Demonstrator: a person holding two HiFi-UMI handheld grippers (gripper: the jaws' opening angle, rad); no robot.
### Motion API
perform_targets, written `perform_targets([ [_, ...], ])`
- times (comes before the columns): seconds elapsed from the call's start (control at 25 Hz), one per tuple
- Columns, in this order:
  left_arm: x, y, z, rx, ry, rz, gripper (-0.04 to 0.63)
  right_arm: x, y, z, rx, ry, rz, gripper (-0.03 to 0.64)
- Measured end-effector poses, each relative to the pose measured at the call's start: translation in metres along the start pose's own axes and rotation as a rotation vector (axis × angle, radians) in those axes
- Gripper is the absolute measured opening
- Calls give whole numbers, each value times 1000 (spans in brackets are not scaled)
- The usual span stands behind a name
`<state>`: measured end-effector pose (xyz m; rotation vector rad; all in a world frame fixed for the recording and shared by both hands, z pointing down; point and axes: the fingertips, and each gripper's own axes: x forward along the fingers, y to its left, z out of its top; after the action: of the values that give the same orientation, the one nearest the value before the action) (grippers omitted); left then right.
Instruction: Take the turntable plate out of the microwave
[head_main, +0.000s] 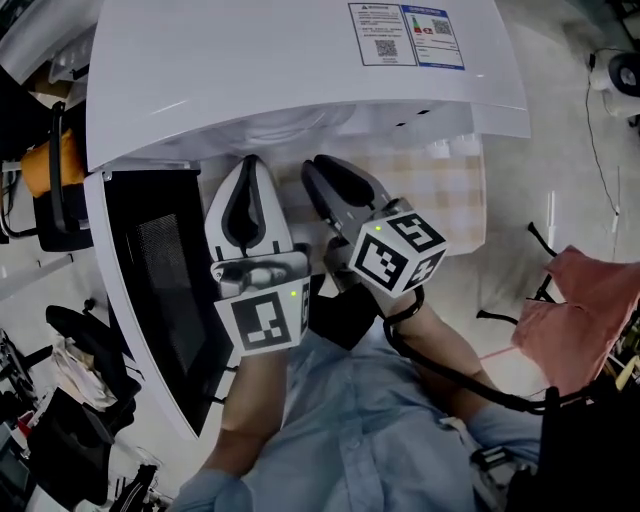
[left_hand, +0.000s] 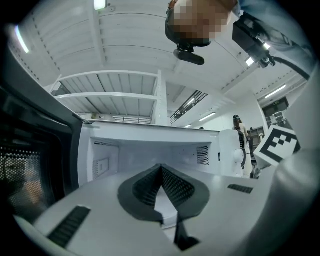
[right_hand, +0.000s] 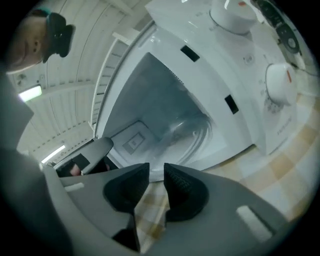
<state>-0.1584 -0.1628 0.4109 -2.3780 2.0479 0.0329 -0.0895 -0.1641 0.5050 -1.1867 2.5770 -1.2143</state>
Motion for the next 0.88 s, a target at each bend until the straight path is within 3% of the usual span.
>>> perform_targets([
  [0.12,4,7,1,-10,13,6,8,8,2,1,117,-9,37,134],
  [0.4,9,19,-5,-38,53,13,8,27,-3,3,257,-42,46,140],
  [0.52,9,20,-7,-52,65,1,8,35,-3,9,286,-71,58,125],
  [0.68,6,22,-8,-59,78,1,8,40,-10,10,319,-86,17,28],
  [0.88,6,27,-7,-64,87,0,8,28,-13,-4,339,-61,-41,46],
])
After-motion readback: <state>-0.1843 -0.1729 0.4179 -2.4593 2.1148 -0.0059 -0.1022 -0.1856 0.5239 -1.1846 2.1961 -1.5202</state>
